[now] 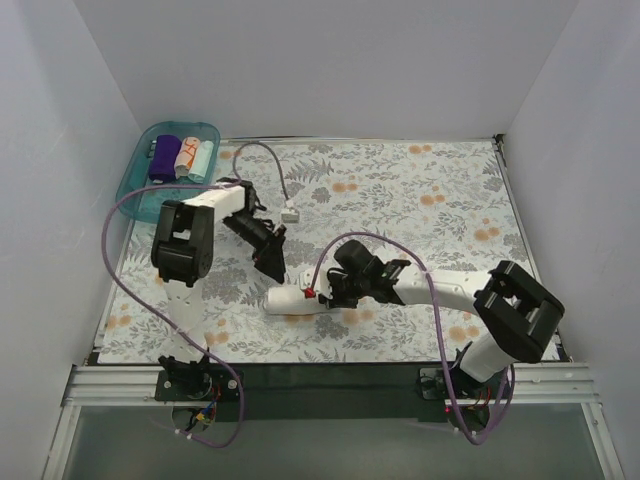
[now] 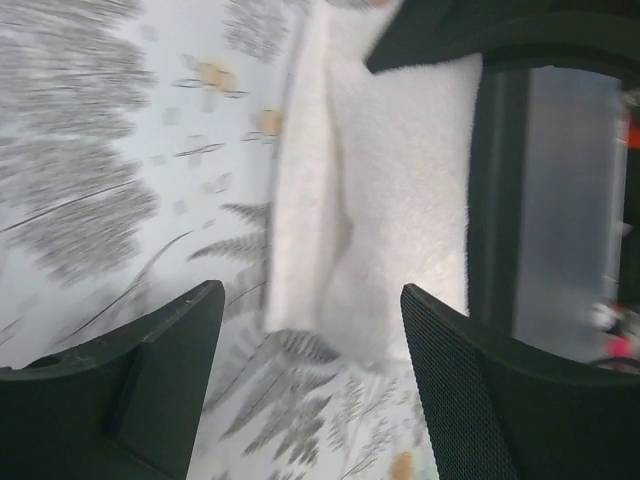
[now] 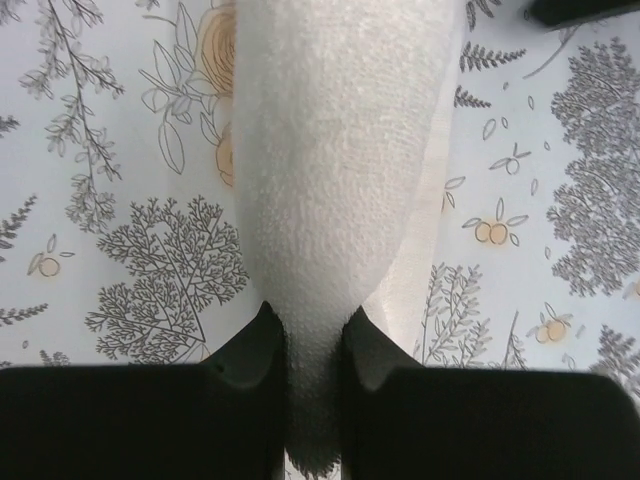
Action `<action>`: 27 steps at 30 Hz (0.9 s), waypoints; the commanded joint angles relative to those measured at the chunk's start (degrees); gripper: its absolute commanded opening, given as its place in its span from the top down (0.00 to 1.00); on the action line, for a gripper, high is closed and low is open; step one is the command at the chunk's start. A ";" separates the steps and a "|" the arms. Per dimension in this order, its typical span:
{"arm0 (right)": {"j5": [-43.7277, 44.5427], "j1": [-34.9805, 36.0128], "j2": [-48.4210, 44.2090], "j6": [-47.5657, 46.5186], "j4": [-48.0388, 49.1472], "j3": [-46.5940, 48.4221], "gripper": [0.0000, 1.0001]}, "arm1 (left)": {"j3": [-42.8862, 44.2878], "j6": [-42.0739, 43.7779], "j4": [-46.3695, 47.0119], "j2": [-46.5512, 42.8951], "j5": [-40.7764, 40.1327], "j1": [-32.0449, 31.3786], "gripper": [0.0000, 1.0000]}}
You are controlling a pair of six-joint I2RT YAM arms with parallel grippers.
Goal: Roll the towels
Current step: Roll the towel
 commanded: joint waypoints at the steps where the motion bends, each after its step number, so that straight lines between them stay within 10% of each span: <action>1: -15.14 -2.03 5.89 2.87 -15.09 2.80 0.99 | -0.41 -1.58 11.88 -11.61 0.33 6.75 0.33; 14: -29.28 -10.13 32.17 -1.96 -38.01 25.64 0.99 | -28.51 0.41 35.62 -56.87 -9.32 10.11 0.24; 20: -33.86 -11.89 41.32 -5.48 -46.11 32.60 0.99 | -48.38 2.54 49.86 -76.38 -16.88 -5.05 0.16; 27: -37.47 -14.26 46.50 -6.01 -50.25 37.00 0.99 | -55.43 -1.05 57.68 -73.97 -27.33 -21.52 0.17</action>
